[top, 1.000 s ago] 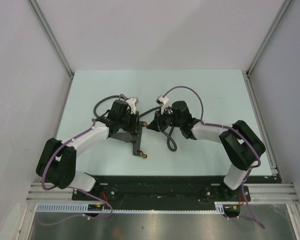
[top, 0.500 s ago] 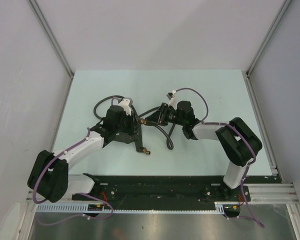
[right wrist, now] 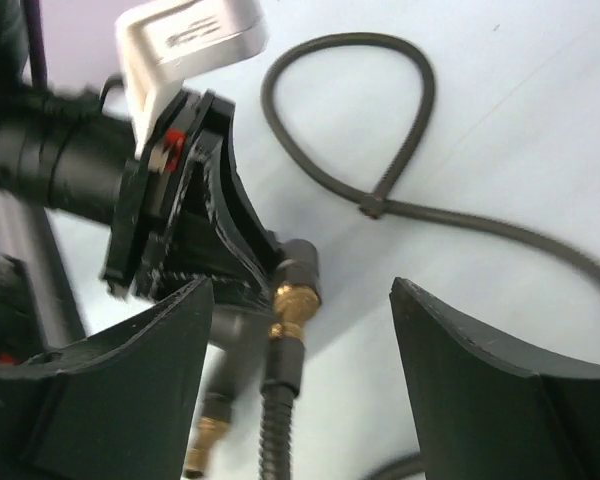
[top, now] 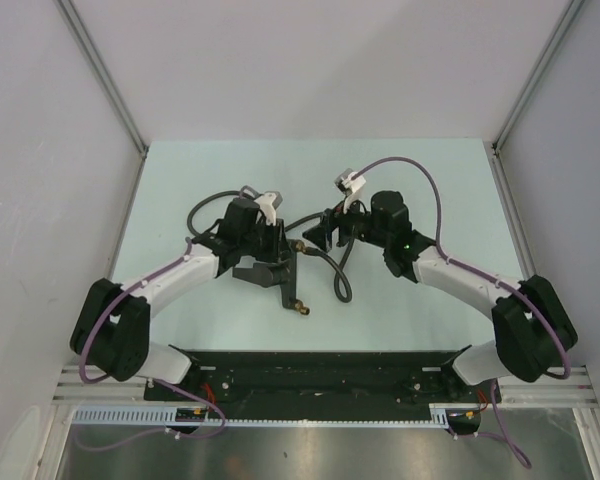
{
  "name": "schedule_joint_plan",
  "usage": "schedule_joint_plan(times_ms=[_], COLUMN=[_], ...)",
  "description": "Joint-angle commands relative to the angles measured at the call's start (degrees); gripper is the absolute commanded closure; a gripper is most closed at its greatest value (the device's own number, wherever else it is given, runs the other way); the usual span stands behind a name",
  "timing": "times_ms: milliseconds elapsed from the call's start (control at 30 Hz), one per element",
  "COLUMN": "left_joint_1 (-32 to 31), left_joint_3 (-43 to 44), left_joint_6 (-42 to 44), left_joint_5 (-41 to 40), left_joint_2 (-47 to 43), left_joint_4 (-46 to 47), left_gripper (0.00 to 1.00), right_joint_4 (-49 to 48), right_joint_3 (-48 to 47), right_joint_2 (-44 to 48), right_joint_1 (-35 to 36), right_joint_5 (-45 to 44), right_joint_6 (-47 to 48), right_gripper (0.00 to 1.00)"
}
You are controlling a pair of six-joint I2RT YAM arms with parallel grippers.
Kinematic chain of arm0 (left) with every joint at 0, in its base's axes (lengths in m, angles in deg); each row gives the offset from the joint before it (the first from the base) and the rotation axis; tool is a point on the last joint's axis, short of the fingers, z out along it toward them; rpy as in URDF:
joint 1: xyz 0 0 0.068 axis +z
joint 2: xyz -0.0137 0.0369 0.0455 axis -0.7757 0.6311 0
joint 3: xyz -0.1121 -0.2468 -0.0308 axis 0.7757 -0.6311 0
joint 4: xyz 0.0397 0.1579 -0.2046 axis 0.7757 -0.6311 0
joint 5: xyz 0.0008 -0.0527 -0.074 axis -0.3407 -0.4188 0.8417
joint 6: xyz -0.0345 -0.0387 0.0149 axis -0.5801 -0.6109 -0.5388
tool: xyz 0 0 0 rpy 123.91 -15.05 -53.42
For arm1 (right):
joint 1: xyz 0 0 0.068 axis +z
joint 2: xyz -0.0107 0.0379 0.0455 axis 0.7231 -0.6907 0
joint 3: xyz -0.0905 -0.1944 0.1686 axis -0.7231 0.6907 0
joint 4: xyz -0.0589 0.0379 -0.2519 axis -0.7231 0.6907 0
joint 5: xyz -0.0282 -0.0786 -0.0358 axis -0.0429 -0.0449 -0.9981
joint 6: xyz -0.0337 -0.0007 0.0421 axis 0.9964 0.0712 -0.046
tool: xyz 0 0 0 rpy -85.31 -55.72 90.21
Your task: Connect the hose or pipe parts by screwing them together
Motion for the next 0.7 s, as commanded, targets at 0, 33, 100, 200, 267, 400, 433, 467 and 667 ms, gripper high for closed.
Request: schedule_joint_plan(times_ms=[0,33,100,200,267,400,433,467,667], left_joint_1=[2.4,2.8,3.4,3.7,3.7,3.8,3.8,3.8,3.9], left_joint_3=[6.0,6.4,7.2,8.2,8.5,8.4,8.5,8.6,9.2], left_joint_6=[-1.7,-1.3,-0.3,-0.1,-0.2,-0.1,0.1,0.2,0.7], left_joint_5=[8.1,8.5,9.3,11.5,12.3,13.1,13.4,13.6,16.2], left_joint_2=[2.7,3.1,4.0,5.3,5.8,6.0,6.1,6.2,7.3], left_joint_4=[-5.3,-6.1,-7.8,-8.7,-9.0,-9.6,-9.6,-9.8,-10.6], left_gripper=[1.00,1.00,1.00,1.00,1.00,1.00,1.00,1.00,1.00], right_joint_4=[14.0,15.4,17.8,18.4,19.5,19.8,19.5,19.1,15.3], right_joint_3=[-1.8,-1.8,-1.6,-0.7,-0.6,-0.5,-0.5,-0.5,-0.5], right_joint_2=[4.1,4.6,5.4,5.7,5.4,2.9,2.2,1.9,-0.9], right_joint_1=[4.1,5.5,7.8,10.5,11.0,12.1,12.8,13.0,13.5], right_joint_5=[-2.8,-6.5,-9.1,-10.9,-9.4,-11.5,-13.8,-14.4,-13.8], right_joint_6=[39.2,43.3,53.8,60.9,65.7,71.3,72.9,73.5,75.3], right_gripper=[0.22,0.22,0.21,0.21,0.23,0.28,0.29,0.30,0.37])
